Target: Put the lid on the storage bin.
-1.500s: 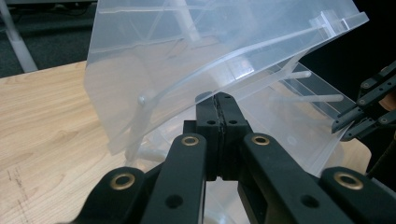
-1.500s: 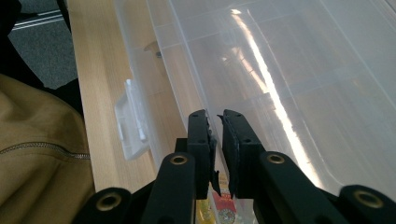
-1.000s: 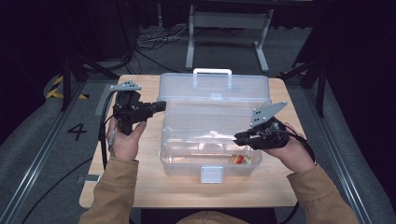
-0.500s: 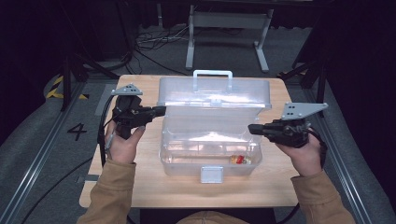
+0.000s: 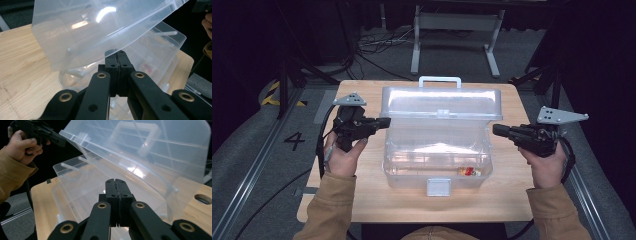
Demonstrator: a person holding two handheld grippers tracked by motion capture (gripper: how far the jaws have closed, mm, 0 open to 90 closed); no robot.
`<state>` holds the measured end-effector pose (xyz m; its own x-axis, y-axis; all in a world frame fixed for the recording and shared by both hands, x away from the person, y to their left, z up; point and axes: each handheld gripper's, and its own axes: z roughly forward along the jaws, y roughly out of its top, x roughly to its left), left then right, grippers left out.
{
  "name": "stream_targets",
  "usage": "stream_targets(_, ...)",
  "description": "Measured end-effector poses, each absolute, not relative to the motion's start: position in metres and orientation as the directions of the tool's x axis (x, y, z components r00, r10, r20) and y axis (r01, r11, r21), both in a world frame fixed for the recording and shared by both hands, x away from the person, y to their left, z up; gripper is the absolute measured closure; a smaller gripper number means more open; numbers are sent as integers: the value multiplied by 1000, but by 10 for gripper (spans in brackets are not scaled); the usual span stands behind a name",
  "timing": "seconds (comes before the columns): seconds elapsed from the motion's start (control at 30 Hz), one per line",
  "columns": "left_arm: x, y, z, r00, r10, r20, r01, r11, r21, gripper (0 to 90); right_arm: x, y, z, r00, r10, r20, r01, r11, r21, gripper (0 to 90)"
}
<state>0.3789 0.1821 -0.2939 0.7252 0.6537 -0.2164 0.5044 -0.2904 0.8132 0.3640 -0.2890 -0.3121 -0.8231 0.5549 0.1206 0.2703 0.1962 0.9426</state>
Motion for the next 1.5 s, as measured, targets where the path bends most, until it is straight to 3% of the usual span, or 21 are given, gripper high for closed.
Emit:
stream_targets(0.57,375,183,-296,734,647,-209,506,-315,802,894,369,-293,-320,-747,652,129,323,186,928,895)
stream_targets(1.5,367,181,-295,772,612,-172,503,-422,755,893,358,-284,-317,-764,644,45,333,334,882,893)
